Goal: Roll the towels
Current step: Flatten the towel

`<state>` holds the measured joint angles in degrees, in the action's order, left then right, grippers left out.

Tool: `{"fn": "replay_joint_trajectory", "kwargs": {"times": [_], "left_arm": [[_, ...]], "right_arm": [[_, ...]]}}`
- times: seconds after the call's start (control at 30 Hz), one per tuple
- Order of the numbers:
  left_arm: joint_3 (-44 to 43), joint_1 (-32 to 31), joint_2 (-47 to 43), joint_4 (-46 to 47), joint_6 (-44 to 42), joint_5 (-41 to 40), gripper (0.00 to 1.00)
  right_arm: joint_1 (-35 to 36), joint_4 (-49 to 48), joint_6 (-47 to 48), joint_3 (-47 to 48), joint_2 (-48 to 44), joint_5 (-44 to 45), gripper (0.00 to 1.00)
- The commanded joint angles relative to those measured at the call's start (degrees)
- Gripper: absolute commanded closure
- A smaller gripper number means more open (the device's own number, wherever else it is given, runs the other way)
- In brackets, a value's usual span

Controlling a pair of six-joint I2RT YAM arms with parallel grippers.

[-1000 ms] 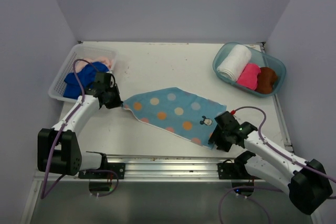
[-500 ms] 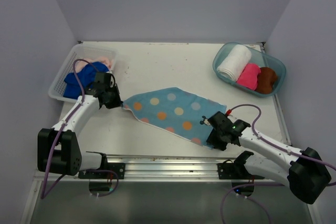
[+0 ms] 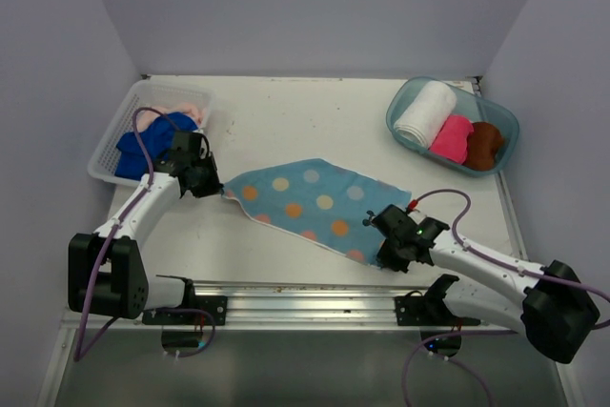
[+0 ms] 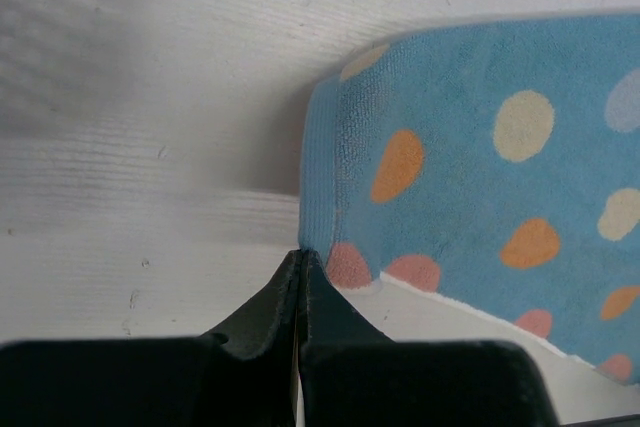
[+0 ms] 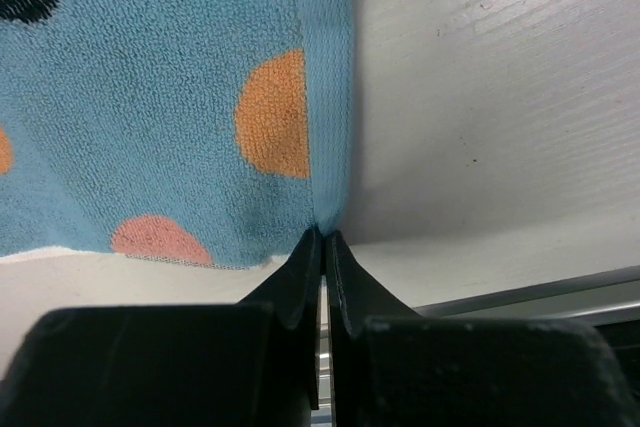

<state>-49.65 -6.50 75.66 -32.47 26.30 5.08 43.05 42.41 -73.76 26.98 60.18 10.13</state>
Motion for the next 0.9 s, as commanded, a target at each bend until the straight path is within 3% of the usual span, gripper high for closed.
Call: {"fn": "replay_joint_trajectory", "kwargs": {"times": [0.0, 0.13, 0.4, 0.6, 0.87], "left_arm": [[-1.3, 0.2, -0.1, 0.7, -1.8, 1.8, 1.0], [-4.7, 0.2, 0.3, -1.0, -2.0, 2.5, 1.0], [-20.2, 1.1, -2.3, -1.3, 1.0, 6.1, 1.0], [-29.1, 1.8, -5.1, -2.2, 0.6, 7.7, 1.0], [-35.5, 2.4, -10.8, -4.7, -1.3, 7.4, 1.0]], "right_arm": [[0.5, -1.2, -2.1, -0.9, -0.8, 4.4, 1.0], [-0.5, 4.3, 2.4, 6.3, -6.1, 12.4, 1.0], [-18.0, 5.1, 23.6, 26.2, -4.6, 14.4, 1.0], [-20.4, 7.0, 30.3, 40.1, -3.2, 15.2, 1.0], [-20.6, 10.7, 34.8, 50.7, -6.2, 17.9, 1.0]]}}
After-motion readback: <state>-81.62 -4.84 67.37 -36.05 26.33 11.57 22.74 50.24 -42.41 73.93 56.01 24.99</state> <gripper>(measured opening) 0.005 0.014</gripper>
